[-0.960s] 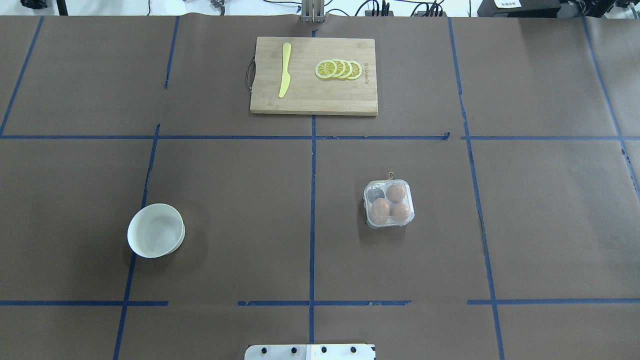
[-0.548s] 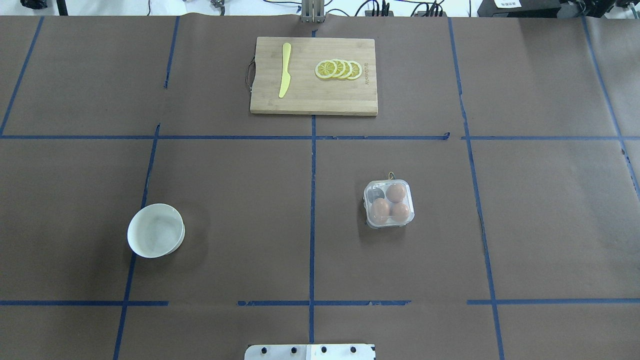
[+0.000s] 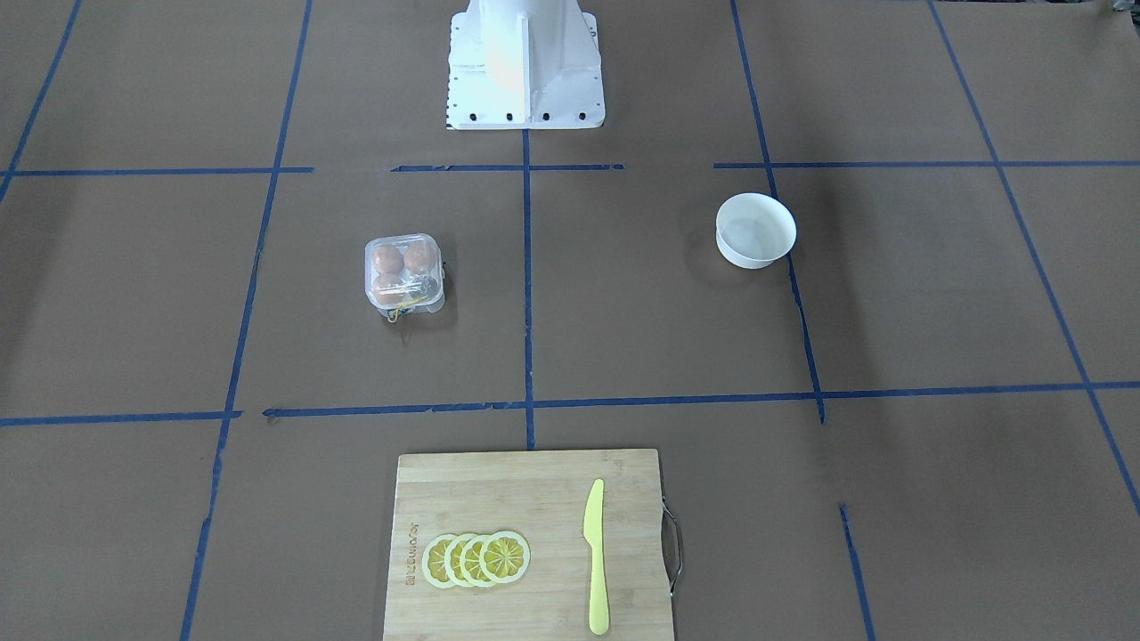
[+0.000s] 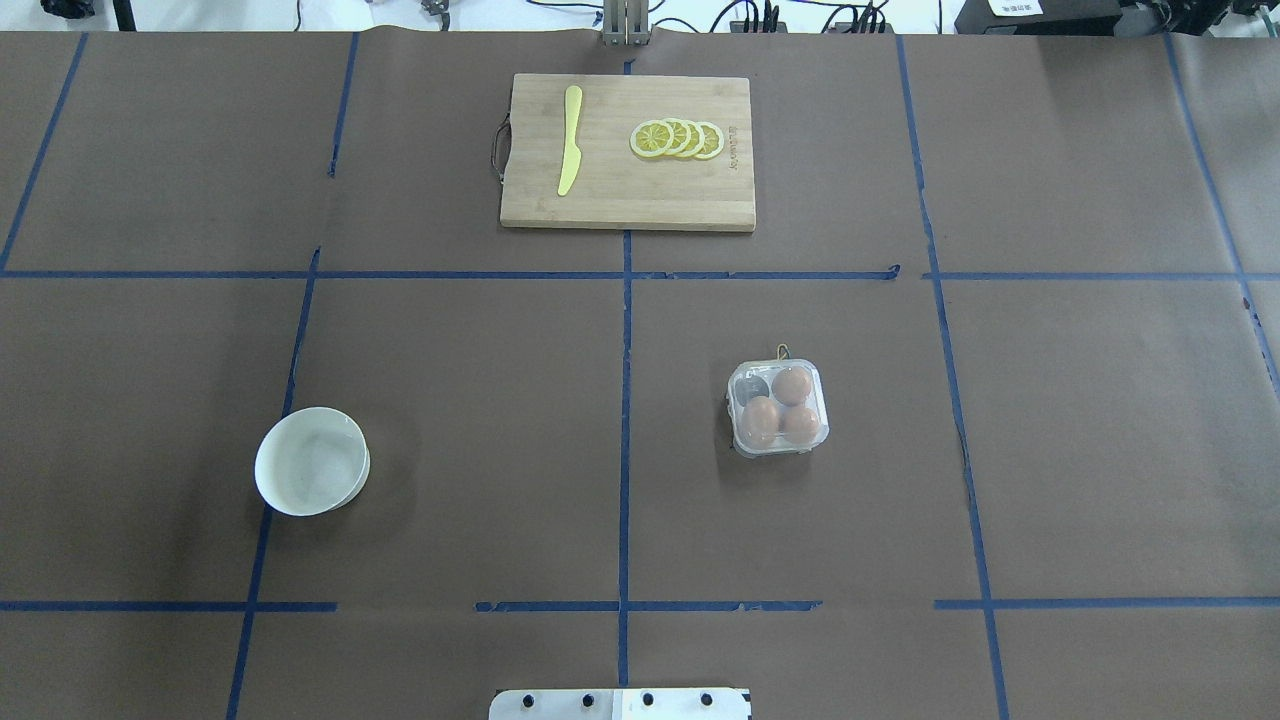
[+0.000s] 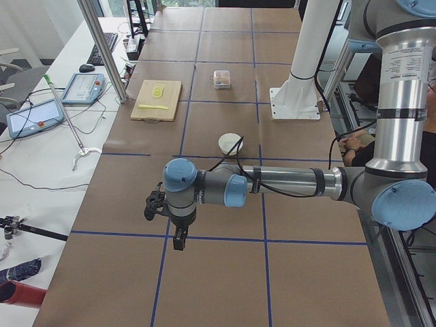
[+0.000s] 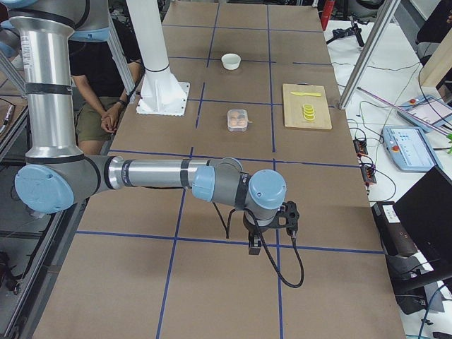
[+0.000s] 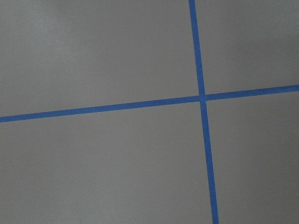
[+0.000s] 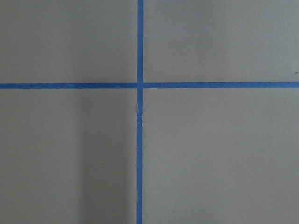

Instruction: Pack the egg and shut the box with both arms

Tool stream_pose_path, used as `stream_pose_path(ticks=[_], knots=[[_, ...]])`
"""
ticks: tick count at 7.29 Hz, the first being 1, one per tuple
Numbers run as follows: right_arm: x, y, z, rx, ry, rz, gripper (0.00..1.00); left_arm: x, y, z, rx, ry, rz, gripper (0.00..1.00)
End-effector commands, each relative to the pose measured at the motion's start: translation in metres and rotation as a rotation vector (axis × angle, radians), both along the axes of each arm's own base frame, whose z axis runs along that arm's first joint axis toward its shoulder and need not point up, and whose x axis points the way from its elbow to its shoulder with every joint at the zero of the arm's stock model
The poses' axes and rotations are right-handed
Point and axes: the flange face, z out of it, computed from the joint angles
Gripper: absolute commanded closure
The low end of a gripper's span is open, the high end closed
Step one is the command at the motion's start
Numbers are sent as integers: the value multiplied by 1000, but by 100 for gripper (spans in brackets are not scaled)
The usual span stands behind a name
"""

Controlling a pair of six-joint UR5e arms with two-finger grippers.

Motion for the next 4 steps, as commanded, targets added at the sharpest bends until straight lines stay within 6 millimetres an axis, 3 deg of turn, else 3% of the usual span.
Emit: stream_pose_path(ticks=[1, 4], knots=[[-1, 4, 9, -17, 0, -2, 0, 3, 0, -2, 8, 21, 4, 0], [-1, -3, 26, 0, 18, 54, 0, 4, -1, -2, 18, 21, 4, 0]])
